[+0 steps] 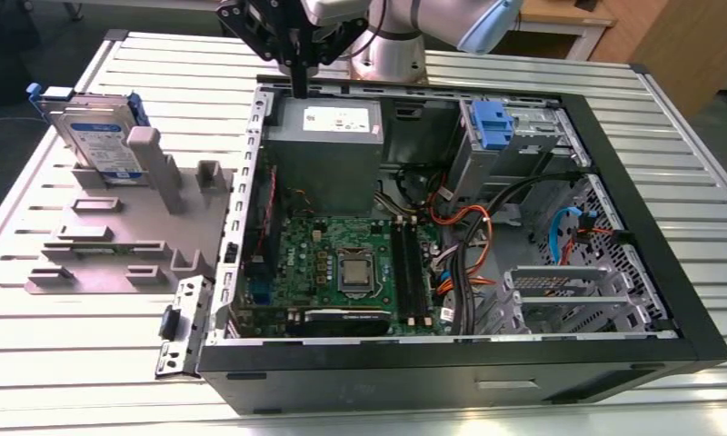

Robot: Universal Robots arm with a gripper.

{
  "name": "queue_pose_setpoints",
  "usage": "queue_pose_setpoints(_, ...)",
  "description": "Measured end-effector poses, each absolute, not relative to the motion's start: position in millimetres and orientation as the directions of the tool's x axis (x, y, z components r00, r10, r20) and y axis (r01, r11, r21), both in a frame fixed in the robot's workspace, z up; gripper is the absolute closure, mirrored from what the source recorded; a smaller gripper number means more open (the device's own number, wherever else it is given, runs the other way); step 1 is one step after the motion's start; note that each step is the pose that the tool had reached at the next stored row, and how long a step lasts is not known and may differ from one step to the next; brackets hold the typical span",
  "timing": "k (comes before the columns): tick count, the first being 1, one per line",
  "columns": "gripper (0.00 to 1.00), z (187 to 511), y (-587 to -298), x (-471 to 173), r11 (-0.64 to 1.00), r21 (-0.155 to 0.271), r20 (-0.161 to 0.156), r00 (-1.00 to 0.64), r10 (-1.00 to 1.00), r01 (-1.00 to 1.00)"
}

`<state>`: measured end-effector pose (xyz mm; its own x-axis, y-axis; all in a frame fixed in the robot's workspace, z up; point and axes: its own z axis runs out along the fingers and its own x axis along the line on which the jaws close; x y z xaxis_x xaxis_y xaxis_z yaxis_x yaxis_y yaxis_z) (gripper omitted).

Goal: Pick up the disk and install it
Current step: 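Reach for the disk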

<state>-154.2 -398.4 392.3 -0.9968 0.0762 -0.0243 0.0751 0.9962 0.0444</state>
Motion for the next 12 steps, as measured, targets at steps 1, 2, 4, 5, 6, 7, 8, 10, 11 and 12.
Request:
queue_pose_setpoints(1,0.89,392.3,-398.4,-154.4,0.996,0.044,-0.024,-0.997,0.076,0.075)
queue_pose_setpoints(2,0.89,392.3,-398.4,-154.6,0.996,0.044,-0.024,-0.997,0.076,0.075)
queue_pose_setpoints(4,0.89,392.3,-398.4,-155.0,0.996,0.044,-0.024,-0.997,0.076,0.075)
queue_pose_setpoints(5,0.89,392.3,-398.4,-155.3,0.996,0.044,-0.024,-0.997,0.076,0.075)
queue_pose_setpoints(6,0.89,392.3,-398.4,-155.5,0.996,0.044,-0.024,-0.997,0.076,0.075)
queue_pose_setpoints(7,0.89,392.3,-398.4,-155.7,0.996,0.044,-0.024,-0.997,0.076,0.075)
queue_pose_setpoints(8,0.89,392.3,-398.4,-155.9,0.996,0.044,-0.024,-0.997,0.076,0.075)
queue_pose_setpoints(10,0.89,392.2,-398.4,-157.5,0.996,0.044,-0.024,-0.997,0.076,0.075)
queue_pose_setpoints(11,0.89,392.3,-398.4,-157.6,0.996,0.044,-0.024,-0.997,0.076,0.075)
queue_pose_setpoints(12,0.89,392.2,-398.4,-157.8,0.996,0.044,-0.024,-0.997,0.076,0.075)
